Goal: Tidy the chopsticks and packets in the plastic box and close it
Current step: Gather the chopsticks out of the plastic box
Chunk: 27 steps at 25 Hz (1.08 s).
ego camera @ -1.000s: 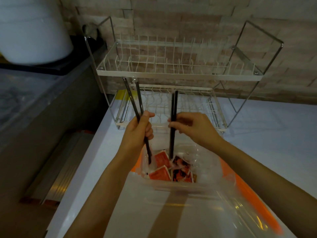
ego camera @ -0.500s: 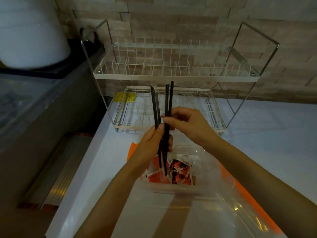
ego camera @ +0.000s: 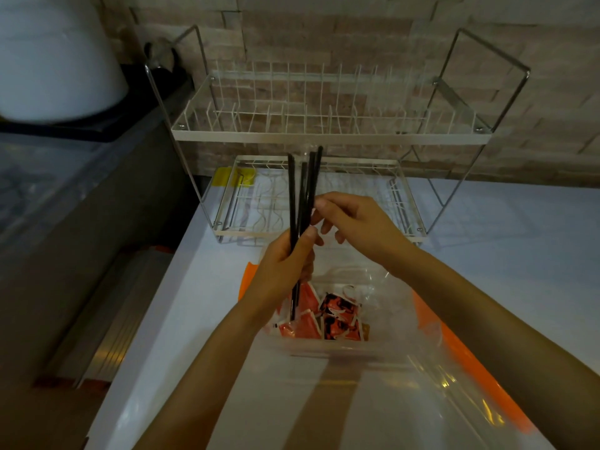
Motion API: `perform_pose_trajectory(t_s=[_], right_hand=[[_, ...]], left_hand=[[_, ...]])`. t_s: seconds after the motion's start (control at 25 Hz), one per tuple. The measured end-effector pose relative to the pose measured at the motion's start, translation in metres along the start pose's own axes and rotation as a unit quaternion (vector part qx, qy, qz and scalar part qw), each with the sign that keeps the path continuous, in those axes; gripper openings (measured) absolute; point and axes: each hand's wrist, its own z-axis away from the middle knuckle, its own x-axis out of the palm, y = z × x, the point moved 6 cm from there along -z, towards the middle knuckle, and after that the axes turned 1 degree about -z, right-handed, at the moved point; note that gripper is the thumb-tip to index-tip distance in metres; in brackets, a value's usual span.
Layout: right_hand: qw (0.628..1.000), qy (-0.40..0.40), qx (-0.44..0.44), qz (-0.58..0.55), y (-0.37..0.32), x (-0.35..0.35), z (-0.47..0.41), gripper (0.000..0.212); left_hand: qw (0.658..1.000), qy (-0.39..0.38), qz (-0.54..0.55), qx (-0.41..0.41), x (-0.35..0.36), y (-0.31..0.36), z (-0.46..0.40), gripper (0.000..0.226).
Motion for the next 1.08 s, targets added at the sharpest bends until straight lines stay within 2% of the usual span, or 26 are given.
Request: perform_pose_trajectory(t_s=[0.08, 0.16, 0.28, 0.4, 0.56, 0.64, 0.72, 0.8, 0.92, 1.08], right_hand=[[0.999, -0.034, 0.018, 0.025, 0.007, 0.003, 0.003, 0.021], [0.986, -0.102, 0.028, 0.127, 0.023, 0.011, 0.008, 0.022], [0.928, -0.238, 0.043, 0.283, 0.056, 0.035, 0.021, 0.028], [0.889, -0.312, 0.076, 0.326, 0.079, 0.059, 0.029, 0.033], [0.838, -0.405, 0.054, 0.361, 0.092, 0.095, 0.036, 0.04], [0.81, -0.437, 0.056, 0.387, 0.099, 0.104, 0.036, 0.032], [0.796, -0.455, 0.077, 0.392, 0.106, 0.108, 0.037, 0.007], [0.798, -0.457, 0.111, 0.377, 0.111, 0.107, 0.038, 0.013], [0.819, -0.426, 0.1, 0.371, 0.104, 0.096, 0.031, 0.01], [0.887, -0.291, 0.092, 0.346, 0.09, 0.067, 0.007, 0.029]], left_hand=[[0.999, 0.021, 0.026, 0.007, -0.007, 0.0, 0.0, 0.025], [0.999, 0.039, 0.032, 0.013, -0.014, 0.0, 0.001, 0.027], [0.998, 0.053, 0.04, 0.016, -0.023, 0.0, 0.002, 0.027], [0.996, 0.067, 0.049, 0.026, -0.034, 0.005, 0.002, 0.027], [0.995, 0.072, 0.057, 0.03, -0.047, 0.007, 0.003, 0.027], [0.995, 0.072, 0.061, 0.027, -0.049, 0.007, 0.003, 0.027], [0.995, 0.071, 0.061, 0.023, -0.049, 0.006, 0.004, 0.026], [0.995, 0.072, 0.057, 0.022, -0.049, 0.005, 0.004, 0.026], [0.996, 0.074, 0.054, 0.02, -0.048, 0.005, 0.004, 0.026], [0.995, 0.076, 0.058, 0.019, -0.047, 0.004, 0.004, 0.027]])
